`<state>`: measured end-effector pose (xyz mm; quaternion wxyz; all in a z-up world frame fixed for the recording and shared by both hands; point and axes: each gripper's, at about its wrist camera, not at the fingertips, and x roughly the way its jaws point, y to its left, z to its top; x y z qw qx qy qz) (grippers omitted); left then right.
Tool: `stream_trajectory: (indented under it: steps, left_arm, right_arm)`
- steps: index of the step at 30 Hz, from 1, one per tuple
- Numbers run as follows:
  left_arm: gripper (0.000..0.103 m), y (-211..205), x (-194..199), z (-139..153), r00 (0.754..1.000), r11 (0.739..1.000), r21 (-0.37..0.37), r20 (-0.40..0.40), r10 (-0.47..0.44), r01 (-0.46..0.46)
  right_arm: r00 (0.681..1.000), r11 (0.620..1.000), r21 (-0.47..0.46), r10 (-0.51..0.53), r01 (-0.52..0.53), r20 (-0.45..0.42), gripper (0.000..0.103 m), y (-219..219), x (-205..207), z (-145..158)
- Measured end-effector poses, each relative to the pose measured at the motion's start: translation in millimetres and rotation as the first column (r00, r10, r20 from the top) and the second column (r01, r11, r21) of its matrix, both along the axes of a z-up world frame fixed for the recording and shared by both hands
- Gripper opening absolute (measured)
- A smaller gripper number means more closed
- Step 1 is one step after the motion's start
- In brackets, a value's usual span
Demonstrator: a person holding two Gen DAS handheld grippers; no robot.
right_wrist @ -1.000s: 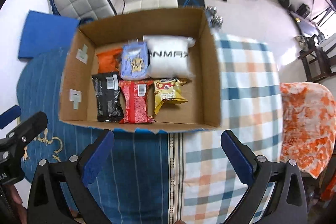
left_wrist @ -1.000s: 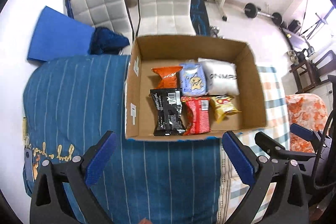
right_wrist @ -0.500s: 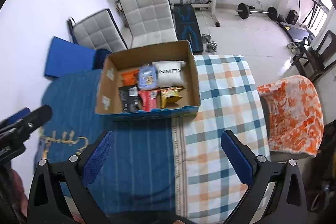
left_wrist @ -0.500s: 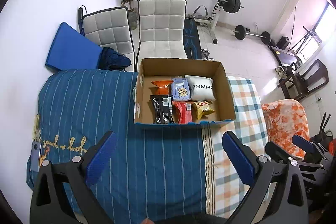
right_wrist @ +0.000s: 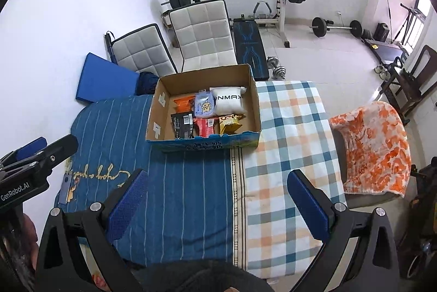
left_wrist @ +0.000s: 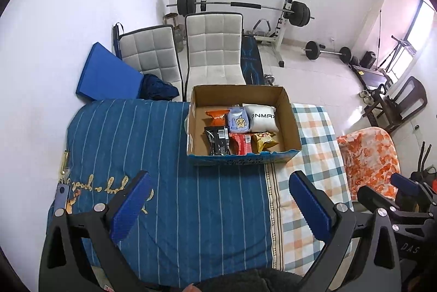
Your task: Organize snacks
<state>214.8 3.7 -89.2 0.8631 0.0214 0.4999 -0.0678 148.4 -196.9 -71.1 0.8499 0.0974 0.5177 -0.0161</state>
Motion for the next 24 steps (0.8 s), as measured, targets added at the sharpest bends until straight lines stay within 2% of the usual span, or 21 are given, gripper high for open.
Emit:
stream_trajectory:
  steps: [10,19,24]
  left_arm:
    - [0.103,-5,-6,18,0.997,1.0,-0.01,0.083,0.001,0.0]
    - [0.103,-7,-8,30,0.992,1.0,-0.011,0.128,0.018,-0.017]
    - [0.103,-10,-9,30,0.99,0.999,0.016,0.136,0.027,-0.029]
  right_arm:
    - [0.995,0.998,-0.05,-0.035,0.039,0.089,0.103,-4,4,29]
    - [0.992,0.997,-0.062,-0.046,0.053,0.121,0.103,-10,8,41]
    - [0.99,0.995,-0.074,-0.053,0.063,0.129,0.103,-13,8,43]
